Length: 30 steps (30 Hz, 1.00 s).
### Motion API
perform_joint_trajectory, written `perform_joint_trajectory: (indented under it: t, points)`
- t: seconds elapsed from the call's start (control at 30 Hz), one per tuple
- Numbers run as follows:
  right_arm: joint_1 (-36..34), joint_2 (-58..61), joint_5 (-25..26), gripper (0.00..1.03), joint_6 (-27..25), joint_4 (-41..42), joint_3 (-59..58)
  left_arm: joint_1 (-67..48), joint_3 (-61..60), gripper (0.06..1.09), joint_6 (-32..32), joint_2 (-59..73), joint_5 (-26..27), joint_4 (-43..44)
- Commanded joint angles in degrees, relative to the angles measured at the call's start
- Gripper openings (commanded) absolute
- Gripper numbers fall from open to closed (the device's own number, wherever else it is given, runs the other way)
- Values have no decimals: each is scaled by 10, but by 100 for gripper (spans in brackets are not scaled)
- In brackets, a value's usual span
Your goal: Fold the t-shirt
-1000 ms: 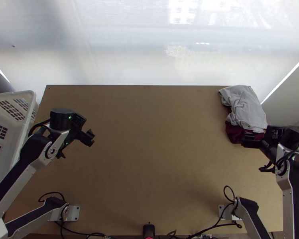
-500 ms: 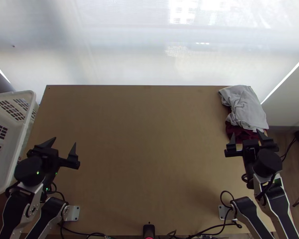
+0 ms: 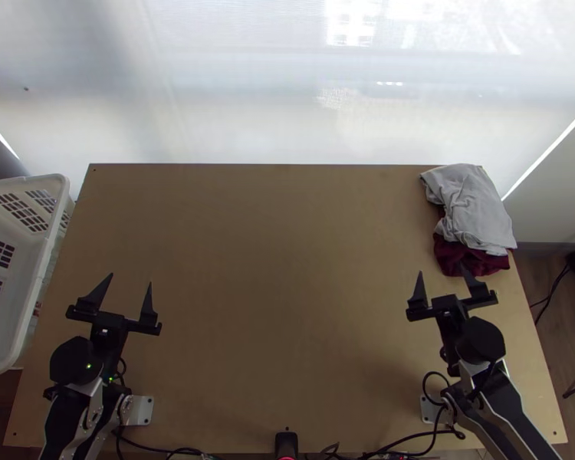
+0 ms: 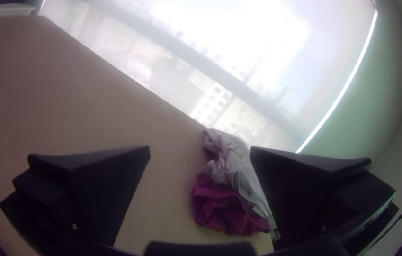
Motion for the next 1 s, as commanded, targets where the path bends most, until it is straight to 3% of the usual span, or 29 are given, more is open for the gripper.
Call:
perform_joint_trajectory:
  t: [0.0, 0.1, 0.17, 0.3, 0.43, 0.97]
  points:
    - [25, -32, -44, 98, 23, -64, -30, -3, -48, 103, -3, -16, -1, 15]
    - [28, -53, -120, 98, 31, -124, -31, 2, -49, 103, 2, -15, 5, 4]
    - [28, -65, -142, 98, 25, -145, -32, 9, -49, 103, 2, -15, 10, 3]
    - [29, -113, -226, 98, -16, -201, -32, 16, -50, 103, 1, -15, 36, -5]
    - [25, -213, -259, 98, -14, -213, -32, 15, -50, 103, 2, -15, 67, -14]
    - [22, -213, -284, 98, -14, -219, -31, 16, -50, 103, 2, -15, 98, -21]
